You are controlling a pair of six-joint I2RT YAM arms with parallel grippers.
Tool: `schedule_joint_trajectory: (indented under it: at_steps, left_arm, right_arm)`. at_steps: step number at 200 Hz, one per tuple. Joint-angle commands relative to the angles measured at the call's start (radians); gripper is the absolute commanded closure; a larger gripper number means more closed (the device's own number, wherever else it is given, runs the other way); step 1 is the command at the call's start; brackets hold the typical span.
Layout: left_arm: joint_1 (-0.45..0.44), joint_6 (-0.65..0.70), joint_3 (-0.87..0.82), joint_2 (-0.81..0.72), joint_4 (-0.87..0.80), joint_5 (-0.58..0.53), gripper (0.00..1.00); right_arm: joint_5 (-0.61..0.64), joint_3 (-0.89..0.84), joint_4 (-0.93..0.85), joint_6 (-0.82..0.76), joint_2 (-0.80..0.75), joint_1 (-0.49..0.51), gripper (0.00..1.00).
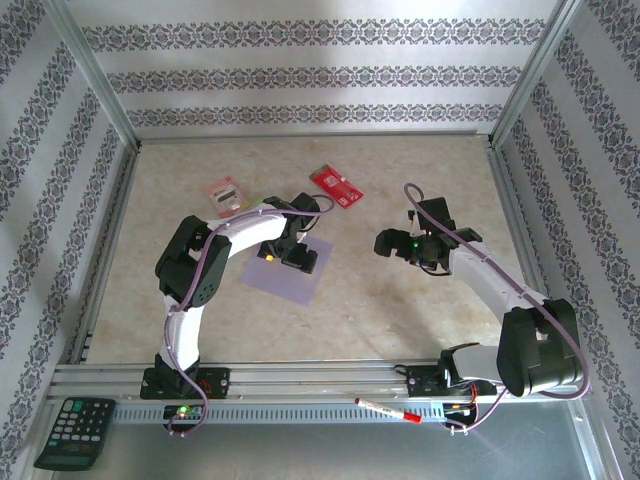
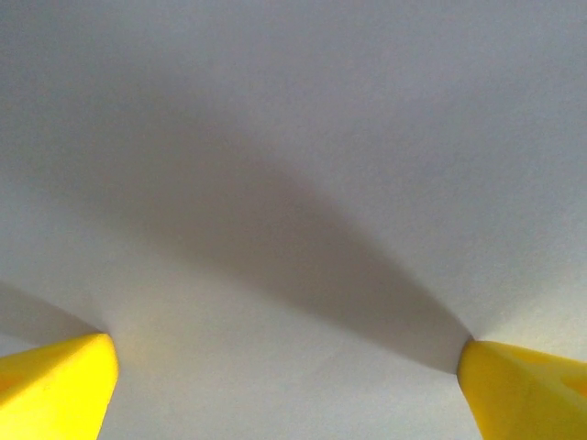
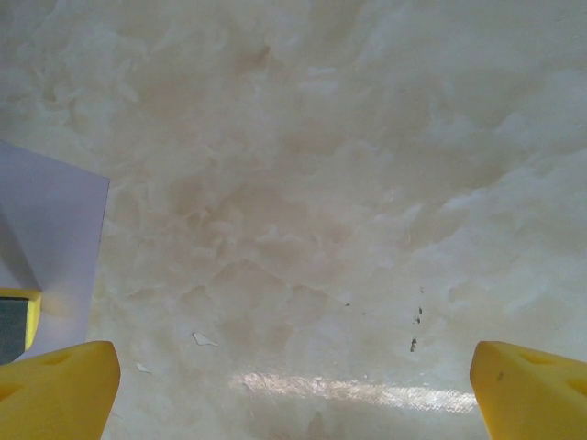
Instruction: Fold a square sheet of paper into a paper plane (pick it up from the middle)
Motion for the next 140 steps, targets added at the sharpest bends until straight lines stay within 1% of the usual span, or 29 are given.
schedule_joint_trajectory:
  at_steps: [1,52,87,113,140]
  left_arm:
    - [-0.020,0.001,-0.030,0.057,-0.012,0.003,0.05]
    - [-0.020,-0.005,-0.031,0.055,-0.006,0.018,0.13]
    - [-0.020,-0.010,-0.025,0.038,0.000,0.027,0.16]
    - [-0.020,-0.021,-0.025,0.019,0.017,0.040,0.23]
    - [-0.020,-0.042,-0.035,-0.016,0.047,0.060,0.36]
  right_arm:
    - [-0.019,-0.010,0.008,0.012,-0.014,-0.008,0.02]
    - [-0.037,0.003,0.009,0.017,0.004,-0.008,0.02]
    - [-0.042,0.012,0.013,0.019,0.017,-0.006,0.02]
    - [-0.049,0.015,0.018,0.024,0.032,-0.004,0.02]
    - [-0.051,0.020,0.018,0.024,0.042,-0.003,0.02]
